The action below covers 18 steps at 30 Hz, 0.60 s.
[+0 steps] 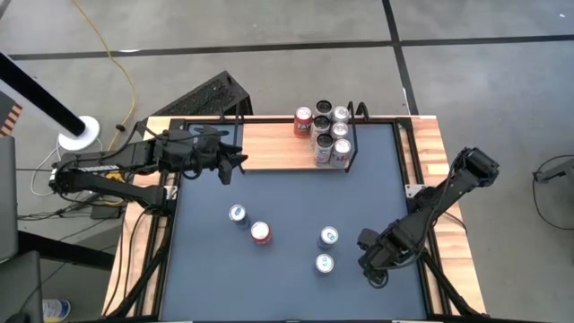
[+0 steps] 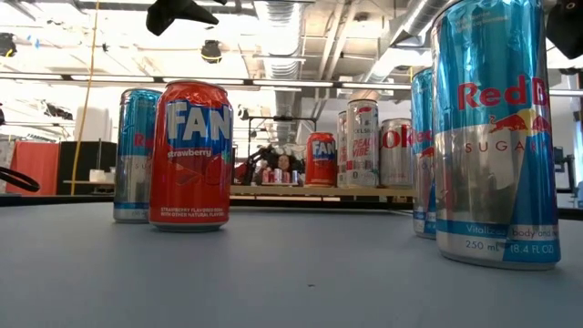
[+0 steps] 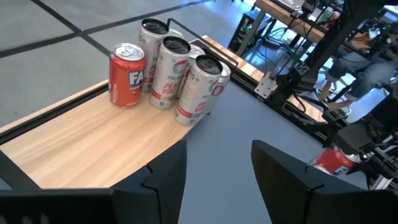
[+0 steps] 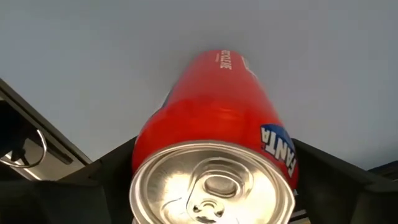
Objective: Place canned beverage on shelf
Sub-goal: Put the right red soda can on the shelf aligned with the other red soda can
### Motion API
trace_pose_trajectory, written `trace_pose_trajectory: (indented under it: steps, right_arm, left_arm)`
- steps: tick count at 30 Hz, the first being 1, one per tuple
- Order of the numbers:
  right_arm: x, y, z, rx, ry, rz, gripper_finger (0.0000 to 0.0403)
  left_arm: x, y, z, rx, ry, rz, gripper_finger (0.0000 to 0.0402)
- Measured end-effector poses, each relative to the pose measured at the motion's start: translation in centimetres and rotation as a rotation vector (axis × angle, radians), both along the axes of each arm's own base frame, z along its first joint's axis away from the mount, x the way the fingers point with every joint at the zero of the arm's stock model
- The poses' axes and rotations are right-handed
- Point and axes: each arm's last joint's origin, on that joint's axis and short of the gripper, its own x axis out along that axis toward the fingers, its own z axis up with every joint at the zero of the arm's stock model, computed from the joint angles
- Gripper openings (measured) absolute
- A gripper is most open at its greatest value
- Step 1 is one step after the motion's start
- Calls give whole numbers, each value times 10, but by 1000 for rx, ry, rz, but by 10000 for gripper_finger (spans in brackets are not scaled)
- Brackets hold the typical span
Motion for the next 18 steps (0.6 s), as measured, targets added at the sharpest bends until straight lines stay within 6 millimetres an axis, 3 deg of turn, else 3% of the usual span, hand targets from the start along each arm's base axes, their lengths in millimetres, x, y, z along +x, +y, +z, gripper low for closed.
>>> trace_pose_trajectory:
  steps: [11,14,18]
  right_arm:
    - [-1,-1,2,0,-4,34,271]
    - [-4,-4,6,-9,1,38,266]
    - [-11,-14,26,-42,5,41,266]
  left_arm:
    - [0,0,0,-12,-6,5,169]
    - [0,0,0,-13,-6,5,169]
    - [0,0,0,-13,-6,5,169]
